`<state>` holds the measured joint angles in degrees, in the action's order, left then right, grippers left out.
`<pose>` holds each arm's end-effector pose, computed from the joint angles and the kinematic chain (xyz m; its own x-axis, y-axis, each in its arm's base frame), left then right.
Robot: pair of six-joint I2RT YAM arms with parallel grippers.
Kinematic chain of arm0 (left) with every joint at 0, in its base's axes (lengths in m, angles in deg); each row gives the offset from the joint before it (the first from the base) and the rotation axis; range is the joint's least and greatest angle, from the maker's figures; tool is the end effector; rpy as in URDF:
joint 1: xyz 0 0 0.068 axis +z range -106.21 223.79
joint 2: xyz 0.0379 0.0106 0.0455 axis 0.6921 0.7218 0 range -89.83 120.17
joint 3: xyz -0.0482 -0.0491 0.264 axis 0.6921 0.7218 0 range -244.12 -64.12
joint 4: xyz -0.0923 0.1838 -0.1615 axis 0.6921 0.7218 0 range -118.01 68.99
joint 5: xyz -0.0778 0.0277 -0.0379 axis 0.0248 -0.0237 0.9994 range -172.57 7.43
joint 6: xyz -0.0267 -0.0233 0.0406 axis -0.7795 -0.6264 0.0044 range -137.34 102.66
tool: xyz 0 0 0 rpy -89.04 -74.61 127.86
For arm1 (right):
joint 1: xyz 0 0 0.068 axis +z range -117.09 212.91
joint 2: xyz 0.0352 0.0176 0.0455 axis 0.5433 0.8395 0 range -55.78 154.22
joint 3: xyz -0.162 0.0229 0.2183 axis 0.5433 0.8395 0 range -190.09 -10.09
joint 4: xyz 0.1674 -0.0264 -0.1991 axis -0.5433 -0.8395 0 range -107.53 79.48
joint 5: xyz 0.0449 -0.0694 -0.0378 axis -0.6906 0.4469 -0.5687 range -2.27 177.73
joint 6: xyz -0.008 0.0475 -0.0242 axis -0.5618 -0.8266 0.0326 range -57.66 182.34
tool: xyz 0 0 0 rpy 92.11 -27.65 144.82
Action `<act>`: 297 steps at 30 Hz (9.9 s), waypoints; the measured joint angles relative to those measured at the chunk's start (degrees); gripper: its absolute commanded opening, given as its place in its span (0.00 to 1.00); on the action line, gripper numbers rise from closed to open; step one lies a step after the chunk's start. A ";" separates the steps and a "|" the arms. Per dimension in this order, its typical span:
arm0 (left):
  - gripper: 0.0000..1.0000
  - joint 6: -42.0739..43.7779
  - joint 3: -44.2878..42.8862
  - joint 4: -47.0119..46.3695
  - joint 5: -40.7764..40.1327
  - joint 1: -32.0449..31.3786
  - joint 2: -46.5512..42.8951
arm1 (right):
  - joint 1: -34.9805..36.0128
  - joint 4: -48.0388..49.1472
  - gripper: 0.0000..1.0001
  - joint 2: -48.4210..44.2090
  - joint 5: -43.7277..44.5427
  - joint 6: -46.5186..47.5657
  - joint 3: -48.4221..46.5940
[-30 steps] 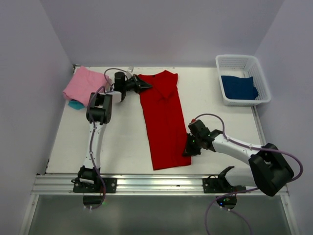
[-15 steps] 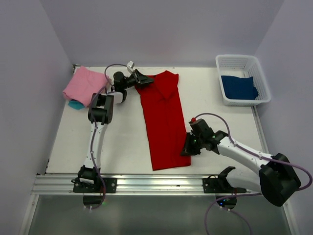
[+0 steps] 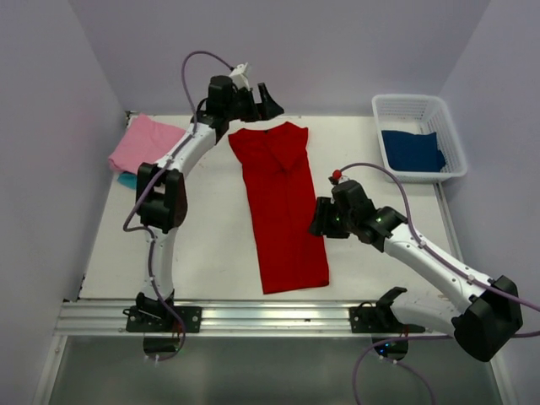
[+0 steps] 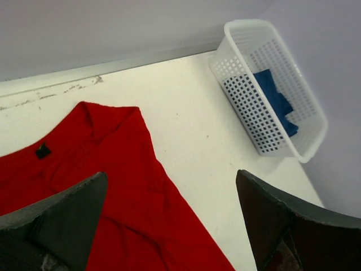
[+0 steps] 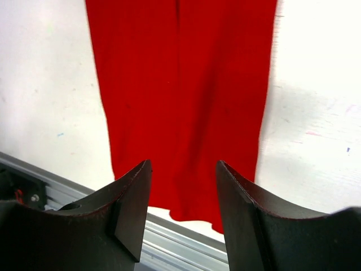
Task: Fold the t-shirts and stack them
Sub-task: Rotate the tshirt 90 degrees
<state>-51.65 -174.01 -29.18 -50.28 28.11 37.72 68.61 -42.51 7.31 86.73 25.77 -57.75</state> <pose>0.5074 -0.1623 0.2761 -0.6327 -0.3172 -0.7065 0.4421 0.6010 -0.6658 0.1838 0.1329 0.2609 -0.8335 0.1347 -0.5358 -0.1200 0.9025 0.4135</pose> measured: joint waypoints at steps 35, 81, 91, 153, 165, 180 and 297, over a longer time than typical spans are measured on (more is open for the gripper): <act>0.71 26.56 -20.02 28.39 -38.69 -18.29 19.30 | 0.00 -2.95 0.36 -2.93 5.07 0.79 2.21; 0.52 38.29 -13.77 25.97 -39.78 -23.45 15.50 | 0.00 -3.17 0.31 -1.99 7.58 0.59 3.82; 0.14 38.21 -13.81 26.36 -39.26 -23.34 16.98 | 0.00 -3.39 0.28 -2.51 7.89 0.57 3.87; 0.58 16.92 15.63 9.94 -44.22 -11.52 -5.40 | -2.89 4.00 0.33 31.65 6.05 7.37 -21.79; 0.49 22.95 -9.88 15.80 -38.36 -6.67 10.62 | -3.80 6.43 0.30 33.57 2.91 7.87 -19.96; 0.50 24.37 1.88 13.94 -34.36 -6.49 9.44 | -13.70 8.92 0.41 54.75 -9.86 9.27 -45.86; 0.00 12.28 29.49 0.07 -18.53 -4.59 -13.27 | -11.30 15.04 0.21 52.72 -36.37 11.34 -38.01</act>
<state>-39.36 -144.52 -29.12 -68.81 23.52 24.45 57.31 -27.48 60.03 50.36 37.11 -95.75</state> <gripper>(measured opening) 0.006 0.303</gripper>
